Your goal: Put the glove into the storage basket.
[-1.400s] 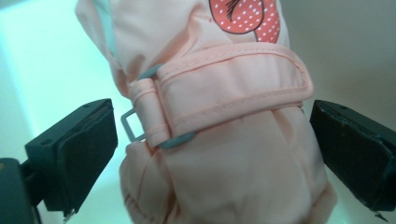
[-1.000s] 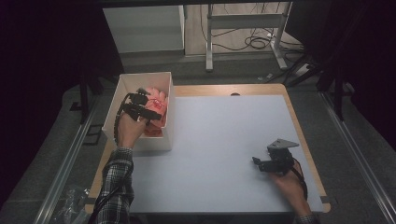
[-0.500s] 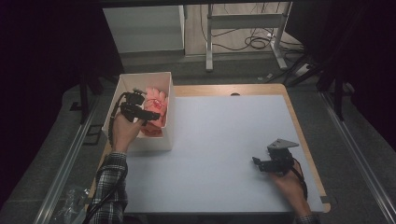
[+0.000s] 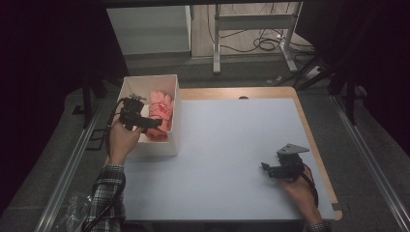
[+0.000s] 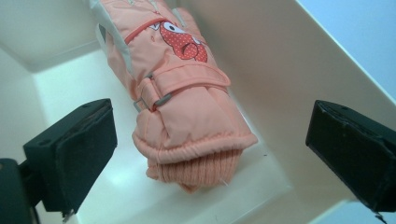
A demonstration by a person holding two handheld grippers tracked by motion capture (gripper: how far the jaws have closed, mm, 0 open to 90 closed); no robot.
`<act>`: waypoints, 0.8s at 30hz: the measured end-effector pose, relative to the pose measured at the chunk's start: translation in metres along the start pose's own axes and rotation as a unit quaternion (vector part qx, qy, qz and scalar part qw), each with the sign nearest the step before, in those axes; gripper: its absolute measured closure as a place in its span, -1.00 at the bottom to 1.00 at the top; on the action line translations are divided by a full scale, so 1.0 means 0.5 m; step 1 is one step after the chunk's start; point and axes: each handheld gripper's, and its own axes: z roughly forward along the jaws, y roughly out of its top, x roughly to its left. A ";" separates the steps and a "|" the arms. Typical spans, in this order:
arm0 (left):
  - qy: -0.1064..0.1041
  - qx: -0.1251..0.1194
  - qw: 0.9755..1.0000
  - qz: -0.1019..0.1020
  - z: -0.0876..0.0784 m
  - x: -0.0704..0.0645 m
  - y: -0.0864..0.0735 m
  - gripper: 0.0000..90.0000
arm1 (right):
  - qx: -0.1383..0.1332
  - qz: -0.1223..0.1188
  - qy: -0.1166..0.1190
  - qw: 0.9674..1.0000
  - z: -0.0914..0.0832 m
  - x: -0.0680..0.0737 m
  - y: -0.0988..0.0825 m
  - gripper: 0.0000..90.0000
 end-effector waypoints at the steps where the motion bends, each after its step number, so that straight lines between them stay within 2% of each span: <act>1: -0.001 -0.002 1.000 -0.001 -0.002 -0.001 -0.002 -0.95 | 0.000 0.000 0.000 1.000 0.000 0.000 0.000 -0.56; 12: -0.020 -0.021 1.000 0.010 -0.030 -0.016 -0.024 -0.94 | 0.000 0.000 -0.001 1.000 0.000 0.000 0.000 -0.57; 24: -0.041 -0.046 0.998 0.023 -0.064 -0.042 -0.042 -0.94 | 0.001 0.000 -0.002 1.000 0.000 0.000 0.000 -0.58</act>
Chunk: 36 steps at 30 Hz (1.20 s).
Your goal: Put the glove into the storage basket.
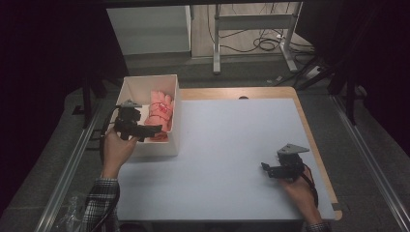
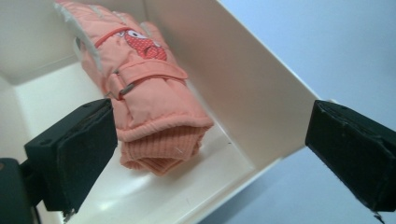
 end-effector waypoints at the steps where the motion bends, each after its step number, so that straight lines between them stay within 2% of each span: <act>1: -0.001 -0.002 1.000 0.002 -0.001 -0.003 -0.001 -0.94 | 0.000 0.000 0.000 1.000 0.000 0.000 0.000 -0.58; 11: -0.016 -0.008 1.000 0.016 -0.004 -0.033 -0.008 -0.94 | 0.000 0.000 0.000 1.000 0.000 0.000 0.000 -0.58; 21: -0.034 -0.014 0.999 0.031 0.006 -0.067 0.001 -0.94 | 0.001 0.002 0.000 1.000 0.000 0.001 0.000 -0.58; 27: -0.051 -0.015 0.998 0.045 0.021 -0.099 0.014 -0.94 | 0.000 0.001 0.000 1.000 0.000 0.000 0.000 -0.58; 36: -0.085 -0.018 0.994 0.070 0.057 -0.160 0.028 -0.95 | 0.000 0.001 0.000 1.000 0.000 0.000 0.000 -0.58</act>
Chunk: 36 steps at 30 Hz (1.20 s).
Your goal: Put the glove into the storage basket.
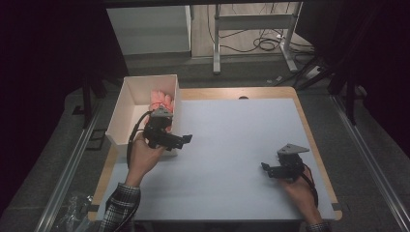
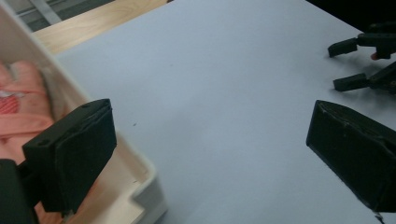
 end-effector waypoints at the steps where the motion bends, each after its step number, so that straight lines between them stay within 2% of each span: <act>1: -0.005 -0.001 1.000 0.005 0.006 -0.008 0.003 -0.96 | 0.000 0.000 0.000 1.000 0.000 0.000 0.000 -0.58; 9: -0.027 -0.005 0.999 0.037 0.040 -0.067 0.011 -1.00 | 0.000 -0.001 0.000 1.000 0.000 -0.001 0.000 -0.58; 14: -0.037 -0.005 0.998 0.057 0.069 -0.100 -0.002 -1.00 | 0.000 -0.001 0.000 1.000 0.000 0.000 0.000 -0.58; 16: -0.040 -0.006 0.997 0.059 0.079 -0.107 -0.011 -1.00 | -0.001 -0.001 0.000 1.000 0.000 0.000 0.000 -0.58; 23: -0.054 -0.006 0.997 0.055 0.114 -0.115 -0.051 -1.00 | 0.000 -0.001 0.000 1.000 0.000 0.000 0.000 -0.58; 26: -0.058 -0.006 0.996 0.060 0.128 -0.118 -0.072 -1.00 | 0.000 -0.001 0.000 1.000 0.000 0.000 0.000 -0.58; 30: -0.056 0.001 0.996 0.067 0.148 -0.120 -0.104 -1.00 | 0.000 -0.002 0.000 1.000 0.000 0.000 0.000 -0.58; 36: -0.052 0.020 0.997 0.059 0.174 -0.115 -0.148 -1.00 | 0.000 -0.001 0.000 1.000 0.000 0.000 0.000 -0.58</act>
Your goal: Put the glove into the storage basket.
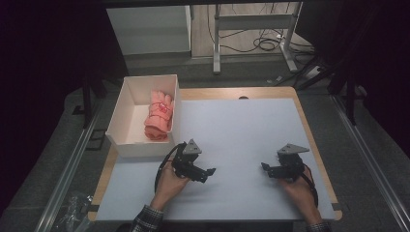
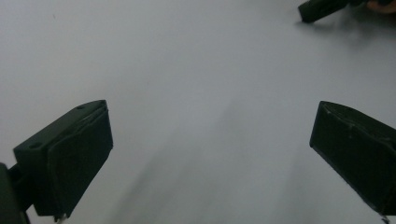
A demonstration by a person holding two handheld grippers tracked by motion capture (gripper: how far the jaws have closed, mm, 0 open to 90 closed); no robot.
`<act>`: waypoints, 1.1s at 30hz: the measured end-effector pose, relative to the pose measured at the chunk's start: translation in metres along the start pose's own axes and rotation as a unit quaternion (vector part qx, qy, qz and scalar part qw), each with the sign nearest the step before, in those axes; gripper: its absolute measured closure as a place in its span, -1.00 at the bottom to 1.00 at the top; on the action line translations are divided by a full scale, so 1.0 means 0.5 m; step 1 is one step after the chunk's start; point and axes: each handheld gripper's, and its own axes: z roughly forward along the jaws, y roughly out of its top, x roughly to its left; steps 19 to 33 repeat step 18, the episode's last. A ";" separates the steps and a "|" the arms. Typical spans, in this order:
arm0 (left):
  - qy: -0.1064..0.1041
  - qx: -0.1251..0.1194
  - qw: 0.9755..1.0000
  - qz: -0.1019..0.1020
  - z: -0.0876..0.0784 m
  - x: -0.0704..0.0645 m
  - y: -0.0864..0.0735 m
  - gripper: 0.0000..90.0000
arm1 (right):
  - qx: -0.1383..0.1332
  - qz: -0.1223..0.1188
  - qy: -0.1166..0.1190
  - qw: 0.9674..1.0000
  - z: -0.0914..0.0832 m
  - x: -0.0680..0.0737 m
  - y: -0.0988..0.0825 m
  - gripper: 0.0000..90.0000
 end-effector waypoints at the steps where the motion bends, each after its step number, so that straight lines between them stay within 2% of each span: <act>1: 0.002 0.003 1.000 -0.001 0.003 0.000 -0.006 -1.00 | 0.000 0.000 0.000 1.000 0.000 0.000 0.000 -0.58; 8: 0.011 0.030 0.999 -0.002 0.024 0.002 -0.046 -1.00 | 0.000 0.000 0.000 1.000 0.000 0.000 0.000 -0.58; 11: 0.015 0.048 0.999 0.005 0.031 0.000 -0.054 -1.00 | 0.000 0.000 0.000 1.000 0.000 0.000 0.000 -0.58; 14: 0.026 0.053 0.998 0.015 0.034 -0.007 -0.054 -1.00 | 0.000 0.000 0.000 1.000 0.000 0.000 0.000 -0.58; 18: 0.029 0.055 0.998 0.013 0.034 -0.008 -0.054 -1.00 | 0.000 0.000 -0.001 1.000 0.000 0.000 0.000 -0.58; 33: 0.029 0.055 0.998 0.013 0.034 -0.008 -0.054 -1.00 | 0.000 0.000 -0.001 1.000 0.000 0.000 0.000 -0.58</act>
